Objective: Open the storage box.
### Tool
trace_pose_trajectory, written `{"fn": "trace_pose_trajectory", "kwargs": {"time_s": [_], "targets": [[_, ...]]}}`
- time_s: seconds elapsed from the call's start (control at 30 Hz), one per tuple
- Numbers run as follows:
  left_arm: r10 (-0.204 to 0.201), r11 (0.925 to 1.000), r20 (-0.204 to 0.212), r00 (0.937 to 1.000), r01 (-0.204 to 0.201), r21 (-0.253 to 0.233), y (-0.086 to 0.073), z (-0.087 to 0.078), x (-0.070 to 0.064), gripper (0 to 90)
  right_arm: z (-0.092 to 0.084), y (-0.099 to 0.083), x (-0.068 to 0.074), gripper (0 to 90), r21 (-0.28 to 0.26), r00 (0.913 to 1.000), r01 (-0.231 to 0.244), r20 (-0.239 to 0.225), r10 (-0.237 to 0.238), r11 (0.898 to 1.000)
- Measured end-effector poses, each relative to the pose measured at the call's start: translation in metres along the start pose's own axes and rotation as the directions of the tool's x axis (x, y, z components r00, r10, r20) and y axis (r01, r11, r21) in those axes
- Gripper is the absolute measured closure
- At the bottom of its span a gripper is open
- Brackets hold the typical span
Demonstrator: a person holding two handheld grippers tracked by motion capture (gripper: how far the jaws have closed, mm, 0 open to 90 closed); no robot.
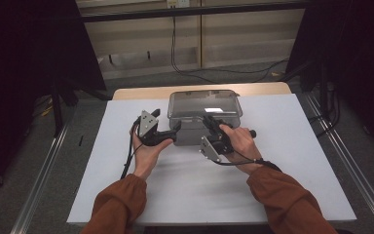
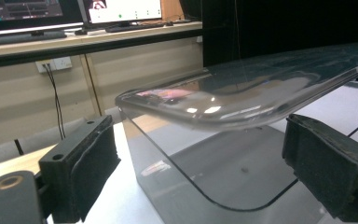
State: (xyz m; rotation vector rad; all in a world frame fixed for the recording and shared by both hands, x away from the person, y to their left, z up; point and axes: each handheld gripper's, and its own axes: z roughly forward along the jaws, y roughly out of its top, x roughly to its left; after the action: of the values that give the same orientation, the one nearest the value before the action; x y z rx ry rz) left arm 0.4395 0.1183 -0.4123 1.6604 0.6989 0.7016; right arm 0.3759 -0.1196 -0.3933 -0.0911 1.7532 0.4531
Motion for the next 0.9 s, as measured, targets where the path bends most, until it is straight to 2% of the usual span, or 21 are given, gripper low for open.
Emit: {"fn": "trace_pose_trajectory", "kwargs": {"time_s": [0.2,0.27,0.47,0.57,0.67,0.73,0.77,0.8,0.9], "targets": [[0.001,0.9999,0.019,0.9998,-0.001,-0.014,0.000,0.001,-0.003,19.6,0.001,0.000,0.001,78.7,0.001,0.9999,-0.010,-0.003,0.010,1.000],[0.013,0.9999,0.025,0.9996,-0.013,-0.011,-0.002,0.002,-0.003,20.5,0.001,0.000,0.002,78.7,0.002,1.0000,-0.008,-0.004,0.008,1.000],[0.030,0.9995,0.021,0.9993,-0.030,-0.015,-0.002,0.005,-0.004,24.8,0.000,-0.002,0.006,78.2,-0.001,0.9998,-0.019,-0.004,0.019,1.000],[0.025,0.9996,0.024,0.9994,-0.025,-0.011,-0.003,0.008,-0.005,27.4,0.001,-0.002,0.005,72.9,-0.006,0.9997,-0.023,0.001,0.023,1.000],[0.036,0.9993,0.021,0.9991,-0.036,-0.008,-0.003,0.008,-0.005,28.5,0.001,-0.005,0.005,67.8,-0.009,0.9974,-0.072,0.005,0.072,0.997],[0.030,0.9995,0.021,0.9993,-0.030,-0.011,-0.003,0.008,-0.005,28.5,0.001,-0.009,0.005,60.3,-0.009,0.9931,-0.117,0.008,0.117,0.993],[0.030,0.9995,0.021,0.9993,-0.030,-0.011,-0.003,0.008,-0.005,28.5,0.001,-0.009,0.005,60.3,-0.009,0.9931,-0.117,0.008,0.117,0.993],[0.015,0.9998,0.016,0.9998,-0.015,-0.014,-0.003,0.008,-0.005,27.8,0.000,-0.013,0.003,51.8,0.004,0.9750,-0.222,-0.003,0.222,0.975],[0.011,0.9998,0.019,0.9998,-0.011,-0.017,-0.003,0.009,-0.005,27.3,-0.003,-0.020,0.001,45.1,0.011,0.9425,-0.334,-0.002,0.334,0.942]]}}
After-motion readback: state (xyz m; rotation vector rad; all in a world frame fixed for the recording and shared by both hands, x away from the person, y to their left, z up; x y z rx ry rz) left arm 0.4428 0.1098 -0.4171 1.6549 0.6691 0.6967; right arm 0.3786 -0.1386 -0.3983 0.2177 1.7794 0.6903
